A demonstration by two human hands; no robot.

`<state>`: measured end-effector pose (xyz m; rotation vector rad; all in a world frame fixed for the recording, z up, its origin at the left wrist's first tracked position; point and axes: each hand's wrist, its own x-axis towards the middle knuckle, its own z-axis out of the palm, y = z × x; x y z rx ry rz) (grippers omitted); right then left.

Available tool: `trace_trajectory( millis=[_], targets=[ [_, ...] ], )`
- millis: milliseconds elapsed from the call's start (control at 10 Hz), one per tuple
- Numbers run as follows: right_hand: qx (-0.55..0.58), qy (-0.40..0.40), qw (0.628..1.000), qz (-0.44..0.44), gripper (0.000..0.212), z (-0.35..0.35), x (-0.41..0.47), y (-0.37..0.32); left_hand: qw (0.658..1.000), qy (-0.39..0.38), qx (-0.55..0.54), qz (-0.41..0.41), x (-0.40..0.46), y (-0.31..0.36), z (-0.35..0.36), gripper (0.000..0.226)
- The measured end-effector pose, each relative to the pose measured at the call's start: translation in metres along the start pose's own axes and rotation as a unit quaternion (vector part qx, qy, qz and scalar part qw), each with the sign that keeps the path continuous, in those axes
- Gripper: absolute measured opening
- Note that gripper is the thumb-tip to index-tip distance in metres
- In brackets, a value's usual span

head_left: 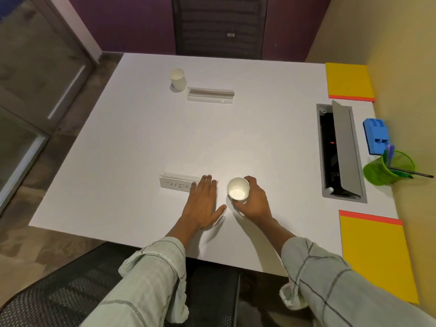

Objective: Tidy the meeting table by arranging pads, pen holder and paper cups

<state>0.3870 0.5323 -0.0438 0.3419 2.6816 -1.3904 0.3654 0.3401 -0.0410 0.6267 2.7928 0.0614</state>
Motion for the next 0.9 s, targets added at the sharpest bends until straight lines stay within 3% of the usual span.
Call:
trace_trajectory(
  millis=[400,600,800,900],
  targets=[
    [-0.017,0.005,1.000,0.008,0.066,0.010,0.008,0.004,0.999,-0.016,-0.015,-0.025,0.000,-0.007,0.006,0.087],
    [-0.053,-0.015,0.998,0.027,0.086,0.012,0.007,0.004,0.999,-0.024,-0.014,-0.027,-0.002,-0.004,0.000,0.087],
    [-0.110,-0.032,0.993,-0.022,0.112,0.001,-0.001,0.000,0.999,-0.019,-0.020,-0.031,-0.007,-0.001,-0.008,0.086],
    [-0.149,-0.038,0.982,-0.107,0.115,-0.015,-0.002,-0.010,1.000,0.004,-0.006,-0.020,-0.009,0.001,-0.014,0.085]
  ],
)
